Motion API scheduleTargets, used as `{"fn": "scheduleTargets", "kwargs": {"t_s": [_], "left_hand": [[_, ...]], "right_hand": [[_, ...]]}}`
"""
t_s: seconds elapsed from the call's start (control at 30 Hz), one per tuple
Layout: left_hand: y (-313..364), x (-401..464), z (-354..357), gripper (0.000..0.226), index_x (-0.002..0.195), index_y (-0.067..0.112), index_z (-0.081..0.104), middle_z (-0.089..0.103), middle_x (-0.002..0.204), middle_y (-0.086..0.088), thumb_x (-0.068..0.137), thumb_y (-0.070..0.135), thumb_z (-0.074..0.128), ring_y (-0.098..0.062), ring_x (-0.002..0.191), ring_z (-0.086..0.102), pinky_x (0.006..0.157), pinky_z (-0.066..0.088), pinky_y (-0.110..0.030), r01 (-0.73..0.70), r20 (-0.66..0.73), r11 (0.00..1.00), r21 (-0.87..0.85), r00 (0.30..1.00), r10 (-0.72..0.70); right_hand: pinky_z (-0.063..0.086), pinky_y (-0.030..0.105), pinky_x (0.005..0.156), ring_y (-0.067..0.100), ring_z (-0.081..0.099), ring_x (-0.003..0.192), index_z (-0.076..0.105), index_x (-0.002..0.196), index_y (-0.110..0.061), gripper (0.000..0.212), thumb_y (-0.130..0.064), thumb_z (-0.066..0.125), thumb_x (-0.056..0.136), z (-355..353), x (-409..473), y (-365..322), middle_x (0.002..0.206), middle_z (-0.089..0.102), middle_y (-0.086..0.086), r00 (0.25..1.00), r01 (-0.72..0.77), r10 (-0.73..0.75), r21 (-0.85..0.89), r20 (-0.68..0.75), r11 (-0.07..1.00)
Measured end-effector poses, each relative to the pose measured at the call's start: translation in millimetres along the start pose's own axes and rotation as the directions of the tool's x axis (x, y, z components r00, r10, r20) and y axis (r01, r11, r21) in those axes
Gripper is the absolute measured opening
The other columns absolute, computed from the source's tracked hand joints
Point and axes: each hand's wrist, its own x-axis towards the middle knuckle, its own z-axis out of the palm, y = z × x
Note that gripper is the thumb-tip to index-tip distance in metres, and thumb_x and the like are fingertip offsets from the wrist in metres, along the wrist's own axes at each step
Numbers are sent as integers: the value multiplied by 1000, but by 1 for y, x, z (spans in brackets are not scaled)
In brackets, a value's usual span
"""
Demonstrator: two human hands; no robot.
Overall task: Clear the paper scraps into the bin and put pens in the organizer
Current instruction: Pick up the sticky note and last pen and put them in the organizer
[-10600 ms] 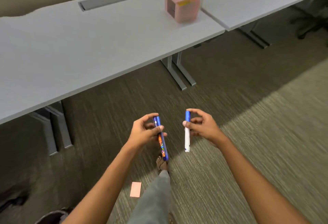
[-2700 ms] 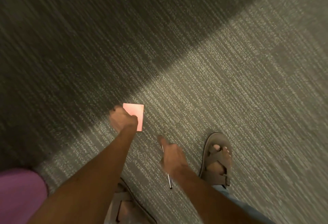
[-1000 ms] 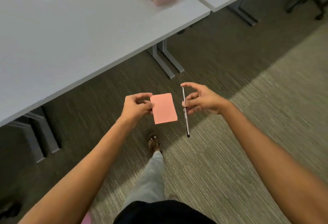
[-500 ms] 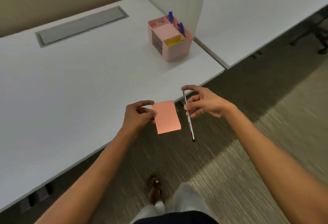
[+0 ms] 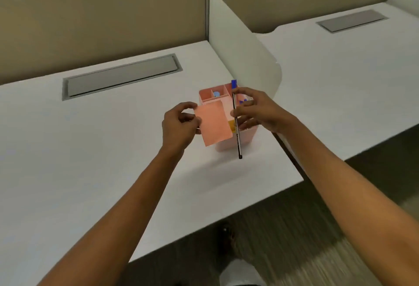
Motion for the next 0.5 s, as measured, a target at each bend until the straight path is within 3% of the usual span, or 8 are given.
{"fn": "scheduleTargets", "kwargs": {"t_s": [0.23, 0.37, 0.5], "left_hand": [[7, 38, 53, 22, 104, 13, 60, 64, 94, -3, 88, -1, 59, -25, 78, 68, 68, 61, -39, -297, -51, 933, 202, 949, 312], [-9, 31, 65, 20, 102, 16, 60, 62, 98, 1, 90, 0, 59, -23, 81, 68, 69, 61, -33, -340, 7, 895, 287, 935, 353], [-21, 25, 72, 14, 101, 11, 61, 67, 102, -6, 89, 3, 59, -24, 88, 69, 71, 58, -23, -386, 50, 860, 333, 919, 392]], "right_hand": [[57, 27, 57, 23, 75, 75, 47, 136, -24, 59, -10, 72, 85, -48, 72, -40, 84, 74, 5, 992, 129, -126, -112, 27, 985], [57, 26, 56, 21, 75, 77, 46, 136, -24, 59, -10, 72, 85, -57, 93, -46, 86, 74, 5, 986, 161, -156, -82, 62, 983], [57, 24, 55, 21, 75, 73, 45, 137, -21, 61, -7, 72, 84, -55, 108, -51, 87, 73, 7, 979, 188, -181, -75, 93, 979]]}}
